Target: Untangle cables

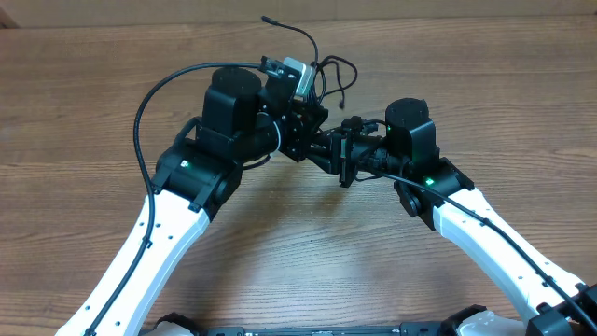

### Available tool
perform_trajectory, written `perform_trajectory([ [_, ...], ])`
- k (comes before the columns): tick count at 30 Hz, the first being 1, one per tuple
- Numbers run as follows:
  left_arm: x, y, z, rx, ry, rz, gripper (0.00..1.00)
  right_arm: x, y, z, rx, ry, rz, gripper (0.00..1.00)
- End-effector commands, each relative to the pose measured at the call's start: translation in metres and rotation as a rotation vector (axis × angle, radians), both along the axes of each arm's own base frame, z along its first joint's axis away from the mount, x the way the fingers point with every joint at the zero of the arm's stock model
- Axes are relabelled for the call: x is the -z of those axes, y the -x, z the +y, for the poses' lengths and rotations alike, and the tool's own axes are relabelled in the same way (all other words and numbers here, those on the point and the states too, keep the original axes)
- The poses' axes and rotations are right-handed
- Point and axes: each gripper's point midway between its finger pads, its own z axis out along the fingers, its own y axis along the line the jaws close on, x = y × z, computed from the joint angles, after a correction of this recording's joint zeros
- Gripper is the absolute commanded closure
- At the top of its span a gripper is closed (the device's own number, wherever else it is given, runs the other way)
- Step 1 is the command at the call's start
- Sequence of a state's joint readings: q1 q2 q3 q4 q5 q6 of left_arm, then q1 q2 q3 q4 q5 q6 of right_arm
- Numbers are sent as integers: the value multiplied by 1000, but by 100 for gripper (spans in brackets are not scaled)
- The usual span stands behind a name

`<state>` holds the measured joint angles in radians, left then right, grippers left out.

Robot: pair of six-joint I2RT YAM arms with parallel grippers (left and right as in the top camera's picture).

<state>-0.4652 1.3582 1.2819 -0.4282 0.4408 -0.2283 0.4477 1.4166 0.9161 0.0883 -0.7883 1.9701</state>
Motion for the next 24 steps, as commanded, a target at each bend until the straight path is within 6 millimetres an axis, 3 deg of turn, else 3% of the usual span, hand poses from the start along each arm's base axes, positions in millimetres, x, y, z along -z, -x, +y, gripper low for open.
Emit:
perform_trajectory([
  [1, -7, 10, -11, 46, 12, -9, 96, -15, 1, 1, -8, -21, -42, 86],
  [5, -2, 5, -4, -12, -5, 14, 96, -15, 1, 2, -12, -22, -42, 79],
  [12, 3, 4, -2, -66, -7, 55, 96, -15, 0, 1, -8, -21, -43, 79],
  [15, 3, 10, -9, -43, -8, 54, 96, -15, -1, 1, 0, -20, -47, 84],
  [18, 4, 14, -15, -28, -10, 54, 96, -16, -1, 1, -1, -21, -49, 96],
  [24, 5, 11, -12, -48, -20, 51, 96, -16, 2, 2, -19, -26, -51, 96],
])
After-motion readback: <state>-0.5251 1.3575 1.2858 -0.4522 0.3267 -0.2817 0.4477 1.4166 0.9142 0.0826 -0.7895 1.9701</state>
